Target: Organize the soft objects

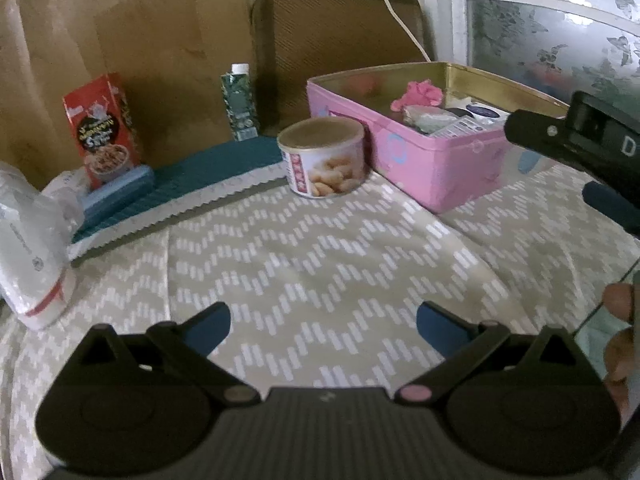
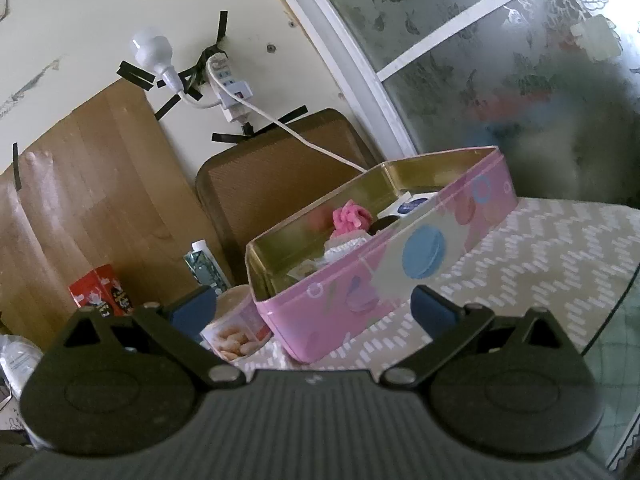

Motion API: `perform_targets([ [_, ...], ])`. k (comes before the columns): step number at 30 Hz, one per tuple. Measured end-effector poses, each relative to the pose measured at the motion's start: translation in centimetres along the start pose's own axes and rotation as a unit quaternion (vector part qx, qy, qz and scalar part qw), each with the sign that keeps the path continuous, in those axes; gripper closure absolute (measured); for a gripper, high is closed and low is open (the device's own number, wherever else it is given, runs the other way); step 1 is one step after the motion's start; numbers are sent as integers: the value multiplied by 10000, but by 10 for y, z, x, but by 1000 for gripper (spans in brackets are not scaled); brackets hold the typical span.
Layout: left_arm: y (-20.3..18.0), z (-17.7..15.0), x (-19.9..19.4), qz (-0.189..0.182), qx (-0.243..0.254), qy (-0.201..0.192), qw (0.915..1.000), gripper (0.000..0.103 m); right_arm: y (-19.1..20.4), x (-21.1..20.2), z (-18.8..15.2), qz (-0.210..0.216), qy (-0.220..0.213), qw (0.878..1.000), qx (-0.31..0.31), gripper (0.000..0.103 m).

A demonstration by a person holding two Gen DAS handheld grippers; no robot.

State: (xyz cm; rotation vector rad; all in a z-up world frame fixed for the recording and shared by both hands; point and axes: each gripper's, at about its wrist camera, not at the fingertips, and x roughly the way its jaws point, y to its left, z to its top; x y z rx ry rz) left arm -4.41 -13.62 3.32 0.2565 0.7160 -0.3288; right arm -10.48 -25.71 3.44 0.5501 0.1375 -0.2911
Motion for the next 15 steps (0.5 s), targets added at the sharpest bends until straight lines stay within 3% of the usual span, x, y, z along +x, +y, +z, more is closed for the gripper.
perform_targets([
  [15, -13, -2, -2, -431, 145, 168, 9988, 0, -5, 3, -2, -73, 93, 9999, 106, 0],
])
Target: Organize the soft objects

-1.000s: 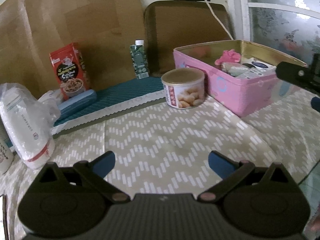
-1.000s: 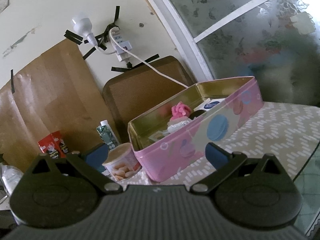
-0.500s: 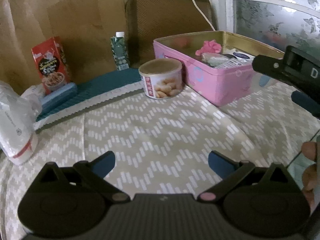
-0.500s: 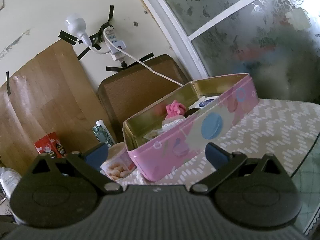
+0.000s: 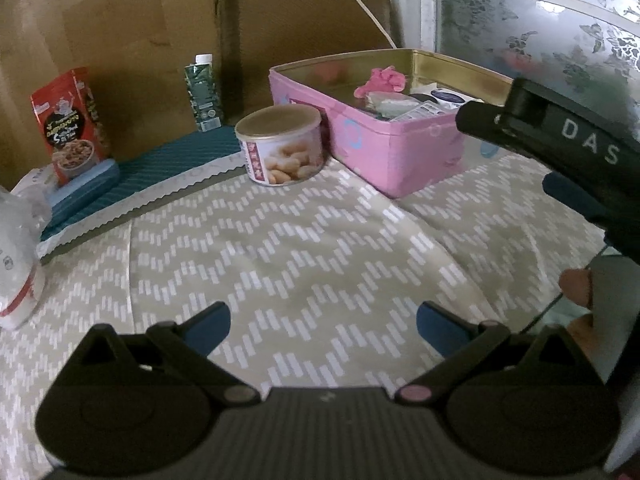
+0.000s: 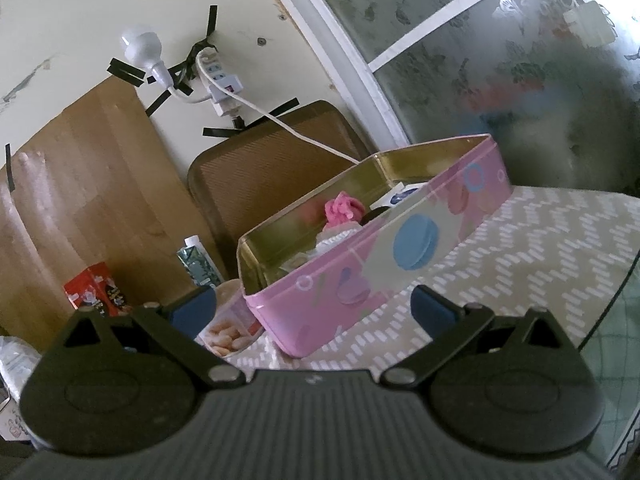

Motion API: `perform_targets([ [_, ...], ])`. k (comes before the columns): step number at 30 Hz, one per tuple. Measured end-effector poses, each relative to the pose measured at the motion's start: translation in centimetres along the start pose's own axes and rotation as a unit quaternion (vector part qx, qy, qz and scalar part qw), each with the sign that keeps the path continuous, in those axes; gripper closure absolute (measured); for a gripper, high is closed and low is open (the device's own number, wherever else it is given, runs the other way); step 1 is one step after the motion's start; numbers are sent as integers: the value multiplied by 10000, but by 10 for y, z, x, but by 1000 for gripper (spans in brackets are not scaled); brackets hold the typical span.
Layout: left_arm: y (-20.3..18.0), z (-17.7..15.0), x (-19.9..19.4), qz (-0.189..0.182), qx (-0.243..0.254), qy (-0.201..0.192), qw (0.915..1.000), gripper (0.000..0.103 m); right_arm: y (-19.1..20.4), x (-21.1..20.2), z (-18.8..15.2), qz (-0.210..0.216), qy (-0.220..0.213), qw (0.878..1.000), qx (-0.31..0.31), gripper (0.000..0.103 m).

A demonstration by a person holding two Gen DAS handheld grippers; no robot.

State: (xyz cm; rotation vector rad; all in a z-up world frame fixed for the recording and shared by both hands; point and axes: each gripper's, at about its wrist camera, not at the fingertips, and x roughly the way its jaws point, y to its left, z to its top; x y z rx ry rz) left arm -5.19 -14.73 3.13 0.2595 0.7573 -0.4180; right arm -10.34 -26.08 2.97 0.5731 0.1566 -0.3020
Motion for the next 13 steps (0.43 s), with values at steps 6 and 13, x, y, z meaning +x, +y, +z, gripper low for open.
perform_targets([
  [6, -3, 0, -1, -97, 31, 3, 9999, 0, -1, 1, -1, -18, 30, 10000, 20, 0],
  [13, -1, 0, -6, -132, -10, -244, 9996, 0, -1, 0, -2, -23, 2, 10000, -3, 0],
])
